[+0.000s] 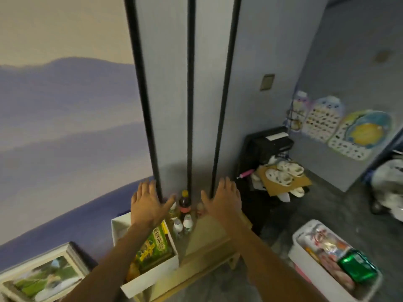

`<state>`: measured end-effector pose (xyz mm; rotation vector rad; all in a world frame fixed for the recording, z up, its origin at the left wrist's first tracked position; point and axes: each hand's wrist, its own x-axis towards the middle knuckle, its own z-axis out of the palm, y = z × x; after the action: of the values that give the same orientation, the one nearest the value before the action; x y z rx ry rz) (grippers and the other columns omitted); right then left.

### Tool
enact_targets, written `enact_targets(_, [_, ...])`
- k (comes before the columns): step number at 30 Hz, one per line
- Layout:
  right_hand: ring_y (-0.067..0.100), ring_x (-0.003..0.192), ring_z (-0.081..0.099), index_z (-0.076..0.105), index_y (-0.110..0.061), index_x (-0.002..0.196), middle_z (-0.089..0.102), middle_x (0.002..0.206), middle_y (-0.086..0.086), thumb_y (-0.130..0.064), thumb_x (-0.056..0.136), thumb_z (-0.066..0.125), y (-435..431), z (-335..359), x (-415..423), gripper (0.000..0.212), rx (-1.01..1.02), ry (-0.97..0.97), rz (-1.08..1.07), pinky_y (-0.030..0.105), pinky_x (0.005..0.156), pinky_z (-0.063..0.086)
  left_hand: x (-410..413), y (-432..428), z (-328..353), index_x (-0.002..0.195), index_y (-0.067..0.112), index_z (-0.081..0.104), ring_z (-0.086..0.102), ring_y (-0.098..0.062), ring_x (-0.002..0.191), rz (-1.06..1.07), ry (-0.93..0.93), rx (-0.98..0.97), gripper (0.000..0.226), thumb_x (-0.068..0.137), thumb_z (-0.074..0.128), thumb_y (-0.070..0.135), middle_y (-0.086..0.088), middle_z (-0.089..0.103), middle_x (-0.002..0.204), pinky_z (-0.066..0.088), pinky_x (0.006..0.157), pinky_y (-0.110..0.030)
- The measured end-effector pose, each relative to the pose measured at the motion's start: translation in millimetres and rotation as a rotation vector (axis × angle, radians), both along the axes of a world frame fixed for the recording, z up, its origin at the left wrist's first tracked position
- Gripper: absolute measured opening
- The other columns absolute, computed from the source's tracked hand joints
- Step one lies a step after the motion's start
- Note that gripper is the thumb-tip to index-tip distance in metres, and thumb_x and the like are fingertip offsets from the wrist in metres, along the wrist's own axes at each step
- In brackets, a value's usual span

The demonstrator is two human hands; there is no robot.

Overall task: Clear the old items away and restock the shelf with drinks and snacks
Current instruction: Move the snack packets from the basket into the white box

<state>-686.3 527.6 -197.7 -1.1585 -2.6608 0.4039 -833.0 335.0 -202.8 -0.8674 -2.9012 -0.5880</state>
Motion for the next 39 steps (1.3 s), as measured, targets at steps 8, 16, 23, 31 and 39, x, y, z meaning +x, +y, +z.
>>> enact_targets(8, [0.036,0.155,0.031,0.029,-0.012,0.163,0.032,0.17,0.013,-0.079,0.095,0.039,49.4,10.9,187.6,0.097,0.034,0.006,-0.368,0.053,0.124,0.034,123.7,116.9,-1.7,0.159,0.016,0.037,0.032,-0.034,0.154,-0.33,-0.054,0.017,0.11,0.083,0.025,0.095,-0.011,0.035,0.167,0.03,0.124,-0.057])
enact_targets(16, [0.035,0.143,0.048,0.048,-0.011,0.15,0.05,0.156,0.013,-0.08,0.089,0.034,118.5,-15.9,367.7,0.093,0.046,-0.03,-0.672,0.053,0.115,0.044,281.1,250.8,-11.0,0.159,0.019,0.039,0.031,-0.03,0.155,-0.577,-0.061,0.002,0.104,0.084,0.03,0.09,-0.009,0.035,0.167,0.032,0.124,-0.053])
enact_targets(23, [0.035,0.128,0.058,0.055,-0.011,0.138,0.061,0.138,0.012,-0.079,0.089,0.037,187.1,-45.7,470.7,0.086,0.003,-0.032,-0.784,0.05,0.106,0.05,391.3,341.1,-30.9,0.159,0.017,0.039,0.03,-0.029,0.157,-0.684,-0.051,-0.04,0.102,0.088,0.034,0.089,-0.01,0.033,0.169,0.032,0.124,-0.051])
enact_targets(31, [0.037,0.12,0.065,0.054,-0.01,0.144,0.062,0.139,0.012,-0.078,0.086,0.045,250.5,-85.0,522.5,0.09,-0.086,-0.065,-0.813,0.048,0.096,0.055,444.3,414.2,-61.6,0.156,0.014,0.044,0.033,-0.03,0.155,-0.733,-0.056,-0.106,0.096,0.091,0.039,0.083,-0.012,0.037,0.167,0.033,0.121,-0.05])
enact_targets(39, [0.03,0.124,0.06,0.054,-0.009,0.144,0.061,0.137,0.011,-0.071,0.095,0.042,340.1,-127.6,515.7,0.079,-0.142,-0.107,-0.804,0.041,0.102,0.054,442.9,520.5,-105.1,0.146,0.013,0.05,0.046,-0.03,0.145,-0.805,-0.094,-0.135,0.097,0.086,0.036,0.088,-0.012,0.047,0.157,0.041,0.113,-0.048])
